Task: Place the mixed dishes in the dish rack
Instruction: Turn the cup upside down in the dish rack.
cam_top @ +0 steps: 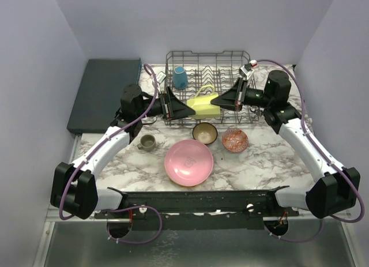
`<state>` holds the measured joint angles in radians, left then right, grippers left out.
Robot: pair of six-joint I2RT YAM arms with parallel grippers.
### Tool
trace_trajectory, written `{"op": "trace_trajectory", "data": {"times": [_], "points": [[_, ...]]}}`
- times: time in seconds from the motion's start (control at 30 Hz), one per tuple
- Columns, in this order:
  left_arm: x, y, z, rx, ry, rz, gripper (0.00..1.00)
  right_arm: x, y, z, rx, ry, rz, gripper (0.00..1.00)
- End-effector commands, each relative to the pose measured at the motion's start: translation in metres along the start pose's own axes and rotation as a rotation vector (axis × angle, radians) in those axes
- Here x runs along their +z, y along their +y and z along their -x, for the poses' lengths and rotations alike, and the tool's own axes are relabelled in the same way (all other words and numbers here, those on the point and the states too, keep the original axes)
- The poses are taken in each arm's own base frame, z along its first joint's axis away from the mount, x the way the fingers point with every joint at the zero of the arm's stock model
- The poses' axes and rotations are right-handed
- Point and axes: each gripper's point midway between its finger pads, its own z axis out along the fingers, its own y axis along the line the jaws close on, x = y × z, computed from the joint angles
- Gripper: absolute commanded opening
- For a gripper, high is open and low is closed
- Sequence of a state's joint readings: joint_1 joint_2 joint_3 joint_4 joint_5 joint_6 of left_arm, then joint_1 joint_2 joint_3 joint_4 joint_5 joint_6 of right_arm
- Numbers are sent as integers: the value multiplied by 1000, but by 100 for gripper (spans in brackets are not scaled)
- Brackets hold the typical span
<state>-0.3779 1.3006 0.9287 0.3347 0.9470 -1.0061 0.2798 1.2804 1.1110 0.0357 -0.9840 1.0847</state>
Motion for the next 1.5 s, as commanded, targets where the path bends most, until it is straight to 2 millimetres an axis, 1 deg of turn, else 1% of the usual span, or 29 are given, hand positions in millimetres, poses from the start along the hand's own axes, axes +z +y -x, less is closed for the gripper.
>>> {"op": "trace_trajectory", "data": {"times": [0.0, 0.13, 0.2, 0.37, 0.63, 1.0, 1.13, 1.33, 1.47], "points": [[-9, -15, -1, 39, 2, -54, 99, 4, 40, -9, -86, 47, 139, 1], [-13, -18, 1, 33, -12, -68, 99, 9, 46, -15, -90, 61, 162, 1], [-15, -22, 3, 22, -19, -97, 99, 13, 48, -20, -82, 74, 177, 0], [-19, -35, 7, 12, -23, -153, 99, 22, 48, -25, -75, 77, 188, 1], [-23, -45, 4, 24, -3, -176, 99, 31, 51, -20, -70, 58, 196, 1], [-24, -42, -1, 16, 9, -174, 99, 47, 54, -19, -61, 52, 197, 1], [-24, -41, -1, 14, 14, -174, 99, 48, 55, -17, -67, 39, 195, 0], [-24, -40, -3, 9, 23, -174, 99, 49, 52, -14, -62, 19, 174, 1], [-24, -38, -4, 1, 31, -173, 96, 49, 50, -13, -62, 6, 164, 1]]}}
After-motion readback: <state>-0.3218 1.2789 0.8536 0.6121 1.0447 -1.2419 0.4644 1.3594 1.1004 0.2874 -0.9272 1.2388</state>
